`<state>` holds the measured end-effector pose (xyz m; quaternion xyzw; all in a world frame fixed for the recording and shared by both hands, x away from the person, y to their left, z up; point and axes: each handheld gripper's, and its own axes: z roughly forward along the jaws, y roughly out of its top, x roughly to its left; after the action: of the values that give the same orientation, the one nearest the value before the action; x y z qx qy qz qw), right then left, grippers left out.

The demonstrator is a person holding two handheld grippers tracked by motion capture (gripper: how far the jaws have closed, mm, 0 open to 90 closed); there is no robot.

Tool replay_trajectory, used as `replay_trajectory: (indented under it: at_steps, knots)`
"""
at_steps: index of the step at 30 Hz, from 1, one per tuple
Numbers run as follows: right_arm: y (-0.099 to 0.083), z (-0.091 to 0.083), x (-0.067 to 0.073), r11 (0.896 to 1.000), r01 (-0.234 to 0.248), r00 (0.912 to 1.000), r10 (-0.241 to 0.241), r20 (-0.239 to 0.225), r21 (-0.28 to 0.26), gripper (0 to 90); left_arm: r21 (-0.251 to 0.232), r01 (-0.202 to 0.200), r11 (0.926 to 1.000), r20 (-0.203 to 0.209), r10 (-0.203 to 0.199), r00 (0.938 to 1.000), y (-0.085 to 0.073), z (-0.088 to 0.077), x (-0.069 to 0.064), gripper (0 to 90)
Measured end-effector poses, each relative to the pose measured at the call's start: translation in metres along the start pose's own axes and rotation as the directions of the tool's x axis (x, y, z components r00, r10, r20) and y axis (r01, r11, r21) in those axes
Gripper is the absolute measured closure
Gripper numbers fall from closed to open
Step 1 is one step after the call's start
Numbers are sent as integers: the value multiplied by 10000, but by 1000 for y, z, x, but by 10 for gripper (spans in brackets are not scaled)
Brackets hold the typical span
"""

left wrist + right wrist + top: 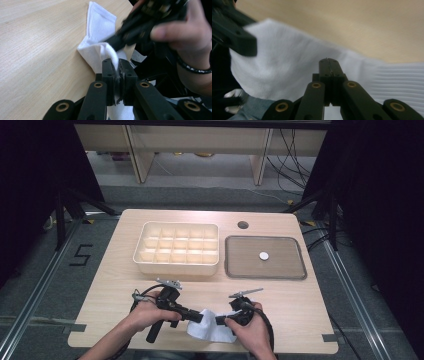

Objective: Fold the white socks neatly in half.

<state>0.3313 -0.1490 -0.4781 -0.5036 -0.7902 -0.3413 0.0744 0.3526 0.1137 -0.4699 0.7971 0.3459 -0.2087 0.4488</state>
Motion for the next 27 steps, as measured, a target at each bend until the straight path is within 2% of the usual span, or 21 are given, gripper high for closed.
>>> replay_trajectory:
  at_steps: [1,2,3,4,5,6,8,10,11,12,13,15,16,17,18,19,20,25,27]
  knots:
    - [2,-8,-3,9993,-175,9998,175,-21,-316,900,4,-2,10000,-4,2,10000,0,0,0,838]
    - [3,-15,-10,9989,48,9996,-36,265,-468,900,13,-13,10000,-39,13,10000,0,0,0,838]
    - [6,-33,-25,9983,-287,9899,353,1371,-498,900,-2,4,10000,-59,-4,10000,1,0,0,838]
    - [6,-33,-25,9983,-287,9899,353,1371,-498,900,-2,4,10000,-59,-4,10000,1,0,0,837]
    - [7,-40,-32,9975,-369,9802,479,1920,-602,900,-40,1,10000,-53,-1,10000,0,0,0,837]
    - [7,-47,-42,9972,-317,9746,460,2190,-682,900,-51,18,10000,-40,-19,10000,0,0,0,838]
    - [7,-55,-55,9977,-373,9727,492,2268,-564,894,-61,27,10000,-37,-27,10000,1,0,0,837]
    - [7,-58,-66,9970,-368,9670,526,2492,-679,842,-58,91,9999,0,-91,10000,2,-1,0,836]
    - [7,-59,-72,9980,-363,9645,486,2596,-517,821,-94,50,9999,-52,-51,10000,2,-2,0,836]
    - [6,-58,-73,9951,-844,9623,947,2548,-508,797,-83,35,10000,-110,-36,9999,2,-2,0,836]
    - [7,-58,-82,9991,-210,9615,304,2731,-371,763,-88,23,10000,-112,-24,9999,2,-2,0,836]
    - [6,-57,-85,9998,-192,9567,204,2903,-71,740,-79,-16,10000,-176,14,9998,2,-2,1,836]
    - [5,-55,-87,9999,-62,9576,86,2879,-91,735,-93,-13,10000,-191,11,9998,2,-2,1,836]
    - [4,-53,-86,9998,-175,9589,150,2833,61,735,-99,-5,10000,-192,3,9998,2,-2,1,835]
    - [3,-52,-86,9998,-133,9634,96,2680,120,736,-111,8,9999,-180,-10,9998,3,-2,1,835]
    - [2,-50,-87,9999,71,9631,-106,2689,138,735,-120,5,9999,-183,-7,9998,3,-2,0,836]
    - [1,-49,-87,9998,0,9613,-54,2753,195,735,-153,-91,9998,-146,89,9999,3,-3,1,836]
    - [-1,-45,-86,9997,-154,9641,95,2652,204,751,-270,-86,9996,-170,81,9998,5,-5,-1,837]
    - [-1,-43,-87,9999,4,9631,-39,2692,130,766,-306,-46,9995,-96,43,9999,6,-5,-2,837]
